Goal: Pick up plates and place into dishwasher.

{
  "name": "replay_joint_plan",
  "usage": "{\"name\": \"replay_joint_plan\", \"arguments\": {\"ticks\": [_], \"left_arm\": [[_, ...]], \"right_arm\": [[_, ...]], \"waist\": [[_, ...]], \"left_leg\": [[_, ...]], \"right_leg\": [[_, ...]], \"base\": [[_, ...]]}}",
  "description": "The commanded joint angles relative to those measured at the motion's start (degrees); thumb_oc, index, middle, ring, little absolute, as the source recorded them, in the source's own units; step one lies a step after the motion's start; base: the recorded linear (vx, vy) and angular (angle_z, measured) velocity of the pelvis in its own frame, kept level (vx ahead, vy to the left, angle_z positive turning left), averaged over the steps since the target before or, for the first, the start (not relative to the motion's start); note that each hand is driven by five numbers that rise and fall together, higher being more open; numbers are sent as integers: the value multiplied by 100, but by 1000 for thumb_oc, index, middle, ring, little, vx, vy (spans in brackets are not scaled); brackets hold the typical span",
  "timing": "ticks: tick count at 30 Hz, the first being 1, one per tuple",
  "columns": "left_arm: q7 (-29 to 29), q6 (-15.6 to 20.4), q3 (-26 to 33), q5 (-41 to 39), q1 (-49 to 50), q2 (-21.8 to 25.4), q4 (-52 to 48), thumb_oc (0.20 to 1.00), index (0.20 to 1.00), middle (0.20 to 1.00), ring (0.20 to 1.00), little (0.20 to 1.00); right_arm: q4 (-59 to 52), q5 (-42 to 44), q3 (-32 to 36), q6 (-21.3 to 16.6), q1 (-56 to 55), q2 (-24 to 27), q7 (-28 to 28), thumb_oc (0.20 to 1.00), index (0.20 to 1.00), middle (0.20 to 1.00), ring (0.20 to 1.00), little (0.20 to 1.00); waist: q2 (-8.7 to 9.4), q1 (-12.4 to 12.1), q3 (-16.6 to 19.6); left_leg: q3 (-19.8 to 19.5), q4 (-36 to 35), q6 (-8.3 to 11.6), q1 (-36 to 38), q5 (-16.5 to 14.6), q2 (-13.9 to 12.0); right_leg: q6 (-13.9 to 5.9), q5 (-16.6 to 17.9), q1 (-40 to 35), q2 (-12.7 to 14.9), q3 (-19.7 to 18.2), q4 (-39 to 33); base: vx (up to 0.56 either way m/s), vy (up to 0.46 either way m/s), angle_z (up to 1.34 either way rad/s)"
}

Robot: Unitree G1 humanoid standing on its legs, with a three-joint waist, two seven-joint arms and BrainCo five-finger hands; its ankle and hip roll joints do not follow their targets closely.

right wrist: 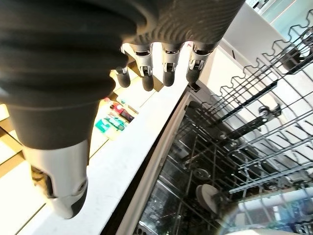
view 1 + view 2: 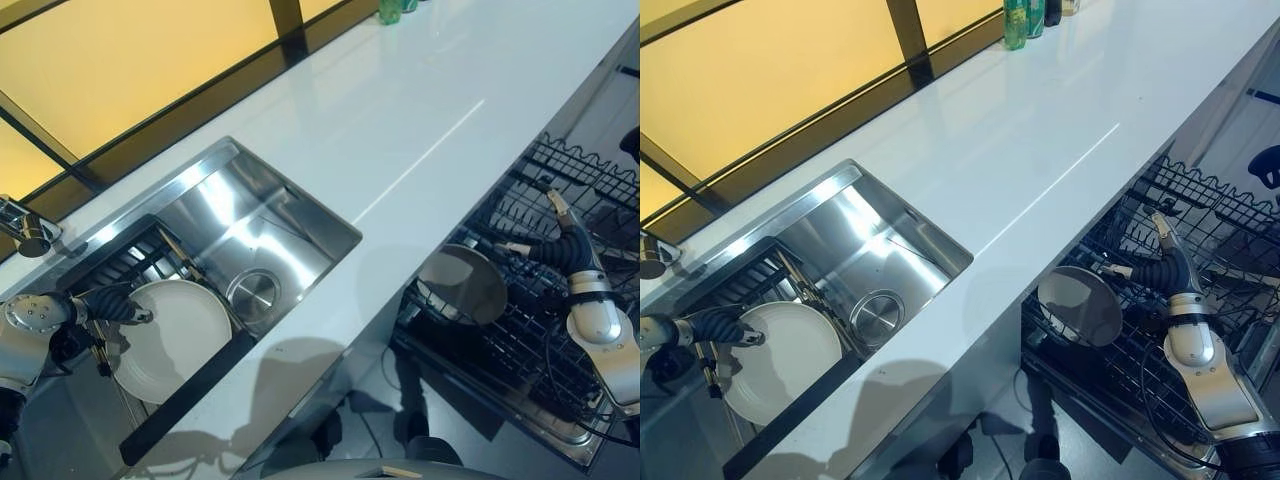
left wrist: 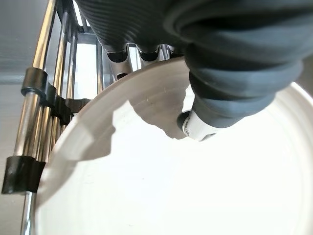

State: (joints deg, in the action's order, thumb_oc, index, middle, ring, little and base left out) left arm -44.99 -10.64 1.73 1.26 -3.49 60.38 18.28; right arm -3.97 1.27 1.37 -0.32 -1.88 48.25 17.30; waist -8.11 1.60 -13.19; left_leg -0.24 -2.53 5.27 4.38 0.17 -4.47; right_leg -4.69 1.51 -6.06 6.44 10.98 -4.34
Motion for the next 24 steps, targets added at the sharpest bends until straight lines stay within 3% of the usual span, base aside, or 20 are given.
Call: {"name": "replay_joint_plan", "arguments": {"ticks": [1,16,19,24], "left_arm": [[-584,72,-290,-366,444,136,-616,200,200,200,200,200],[-401,178,-128,-418,530,170,-733,200,200,200,200,200],[364,245,100,-563,530,175,-763,200,200,200,200,200],[1850,931,846,-419,542,138,-774,200,200,200,200,200]], "right_arm": [[-307,100,-16,-296,105,382,167,1000,1000,1000,1000,1000],[-379,191,-12,-248,-1,390,297,1000,1000,1000,1000,1000],[-349,181,8,-266,8,367,345,1000,1000,1000,1000,1000],[-416,47,305,-315,-82,151,310,1000,1000,1000,1000,1000]], "waist": [[270,-216,600],[360,-303,696],[389,-343,719],[462,-433,802]], "left_leg": [[208,488,6,-519,-150,-34],[156,422,-3,-492,-143,-36],[151,413,-3,-483,-141,-34],[111,335,-11,-475,-110,-33]], "right_leg": [[-373,-721,455,518,-89,1179],[-374,-721,396,482,-30,1126],[-373,-724,371,488,-12,1119],[-368,-750,341,473,55,1097]], "base": [[0,0,0],[4,-5,1],[-10,-4,0],[-57,-24,0]]}}
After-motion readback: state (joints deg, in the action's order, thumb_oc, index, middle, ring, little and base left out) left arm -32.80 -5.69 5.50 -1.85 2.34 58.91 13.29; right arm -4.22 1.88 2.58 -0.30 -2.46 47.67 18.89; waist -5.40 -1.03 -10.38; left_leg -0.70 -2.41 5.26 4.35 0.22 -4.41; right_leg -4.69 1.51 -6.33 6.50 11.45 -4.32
